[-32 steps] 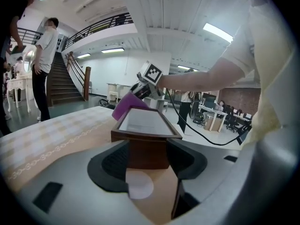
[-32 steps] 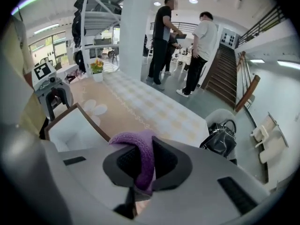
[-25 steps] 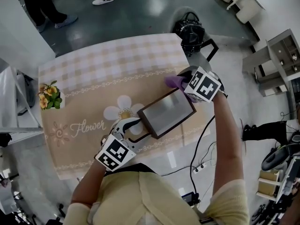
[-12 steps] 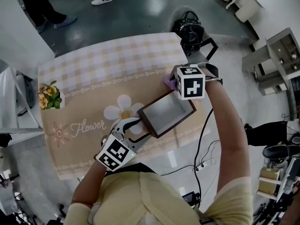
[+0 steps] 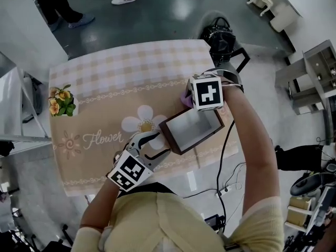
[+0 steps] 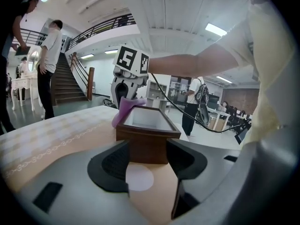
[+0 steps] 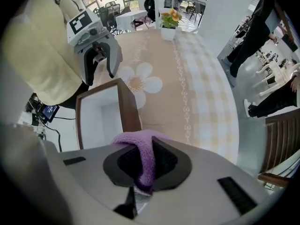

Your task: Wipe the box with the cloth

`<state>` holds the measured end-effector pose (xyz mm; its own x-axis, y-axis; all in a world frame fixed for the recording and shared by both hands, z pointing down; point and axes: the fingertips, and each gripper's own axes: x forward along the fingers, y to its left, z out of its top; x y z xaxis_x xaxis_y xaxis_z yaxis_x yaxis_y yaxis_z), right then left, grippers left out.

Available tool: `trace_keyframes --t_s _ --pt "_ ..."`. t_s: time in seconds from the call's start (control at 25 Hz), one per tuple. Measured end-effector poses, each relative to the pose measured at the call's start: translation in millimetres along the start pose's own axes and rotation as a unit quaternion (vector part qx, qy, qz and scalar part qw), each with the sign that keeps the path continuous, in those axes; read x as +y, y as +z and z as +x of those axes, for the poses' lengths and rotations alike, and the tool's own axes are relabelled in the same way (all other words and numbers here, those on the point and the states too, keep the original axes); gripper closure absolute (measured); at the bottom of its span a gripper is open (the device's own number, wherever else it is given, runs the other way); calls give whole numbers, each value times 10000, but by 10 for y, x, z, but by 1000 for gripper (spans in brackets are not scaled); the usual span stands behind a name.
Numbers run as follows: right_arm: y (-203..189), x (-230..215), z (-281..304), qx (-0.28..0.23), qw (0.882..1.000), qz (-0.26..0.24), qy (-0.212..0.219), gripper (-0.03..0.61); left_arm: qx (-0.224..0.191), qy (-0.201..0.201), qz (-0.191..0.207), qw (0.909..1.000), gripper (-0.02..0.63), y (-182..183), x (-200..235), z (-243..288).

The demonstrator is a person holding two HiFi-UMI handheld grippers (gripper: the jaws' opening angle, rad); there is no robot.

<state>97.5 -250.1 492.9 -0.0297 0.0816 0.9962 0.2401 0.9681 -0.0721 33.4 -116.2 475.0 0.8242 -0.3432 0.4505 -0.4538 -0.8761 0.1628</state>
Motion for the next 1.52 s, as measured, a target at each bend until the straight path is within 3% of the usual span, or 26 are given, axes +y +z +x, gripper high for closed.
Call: trace_keyframes --t_s 0.16,0.44,0.84,1.16,1.52 --pt "237 27 11 -372 9990 19 252 534 -5 76 -56 10000 359 -37 12 -38" --pt "519 111 43 -390 9977 -185 532 534 -6 171 -108 9998 359 -90 26 -99" --pt "816 188 35 -540 9964 -263 599 534 -82 272 -192 9994 359 -121 32 -220" --pt "1144 246 27 -622 9958 -419 528 534 -169 478 -264 9984 359 -163 114 -408" --pt "1320 336 21 -1188 9927 -181 -14 534 -346 934 -521 9937 360 -144 350 -780"
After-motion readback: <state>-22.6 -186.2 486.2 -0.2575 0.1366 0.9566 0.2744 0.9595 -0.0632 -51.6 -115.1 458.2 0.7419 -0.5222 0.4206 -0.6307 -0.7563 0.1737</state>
